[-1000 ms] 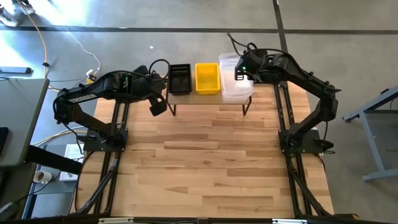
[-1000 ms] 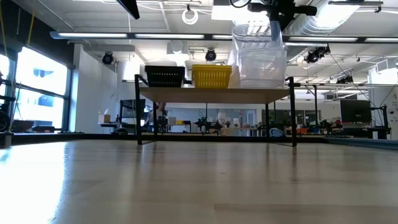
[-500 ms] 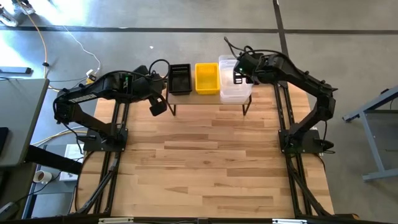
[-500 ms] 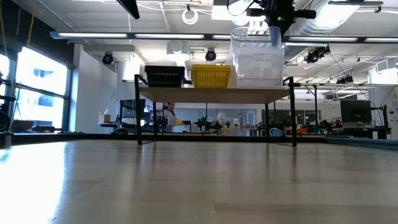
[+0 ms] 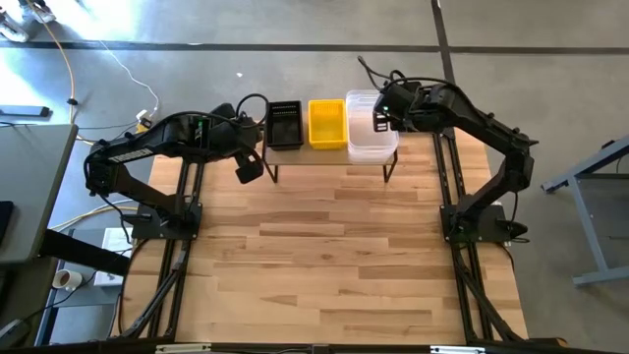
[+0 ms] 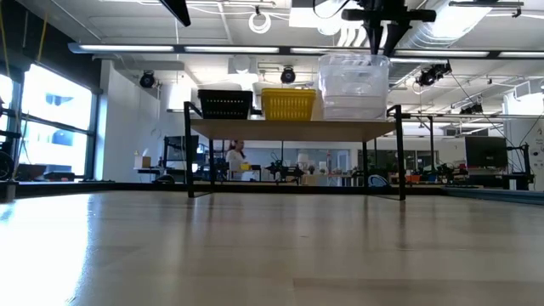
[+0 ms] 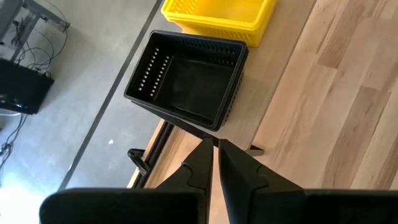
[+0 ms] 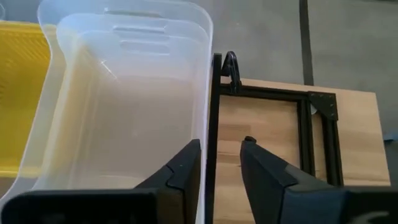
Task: Stack baskets on shelf by color
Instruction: Stack the transparent bin on top of the transparent bin on the shelf, then return to Home Position
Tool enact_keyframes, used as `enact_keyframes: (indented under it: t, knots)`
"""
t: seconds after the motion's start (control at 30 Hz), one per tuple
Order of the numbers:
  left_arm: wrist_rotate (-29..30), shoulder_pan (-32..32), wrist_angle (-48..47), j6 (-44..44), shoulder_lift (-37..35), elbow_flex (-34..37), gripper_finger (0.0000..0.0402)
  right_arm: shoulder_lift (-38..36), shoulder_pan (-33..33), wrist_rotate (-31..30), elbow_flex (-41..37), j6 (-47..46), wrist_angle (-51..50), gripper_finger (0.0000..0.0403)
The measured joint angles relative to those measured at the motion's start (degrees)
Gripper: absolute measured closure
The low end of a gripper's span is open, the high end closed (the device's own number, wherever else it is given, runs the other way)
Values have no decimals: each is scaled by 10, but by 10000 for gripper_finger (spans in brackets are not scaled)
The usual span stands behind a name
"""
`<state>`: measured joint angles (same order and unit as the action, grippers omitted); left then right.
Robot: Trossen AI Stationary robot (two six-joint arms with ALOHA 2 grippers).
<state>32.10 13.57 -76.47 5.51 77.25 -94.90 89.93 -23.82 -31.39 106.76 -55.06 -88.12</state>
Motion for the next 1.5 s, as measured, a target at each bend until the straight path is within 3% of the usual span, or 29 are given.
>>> enact_keyframes:
  t: [0.23, 0.4, 0.8, 1.0, 1.3, 1.5]
  knots:
    - [-43, -2, -1, -10, -12, 0, 383, -34, 19, 2, 0, 37, 0, 307]
    - [-87, -19, 15, 18, -66, 18, 383, -46, 68, -16, 0, 40, 0, 311]
    - [-97, -112, 234, 94, -324, 310, 383, -46, 174, -87, 0, 26, 21, 312]
    - [-116, -162, 311, 108, -424, 435, 383, -46, 199, -87, 0, 40, 56, 312]
    - [-115, -223, 474, 119, -547, 594, 383, -46, 217, -40, 0, 164, 169, 312]
    - [-115, -254, 569, 77, -610, 681, 383, -46, 217, -31, 0, 176, 183, 312]
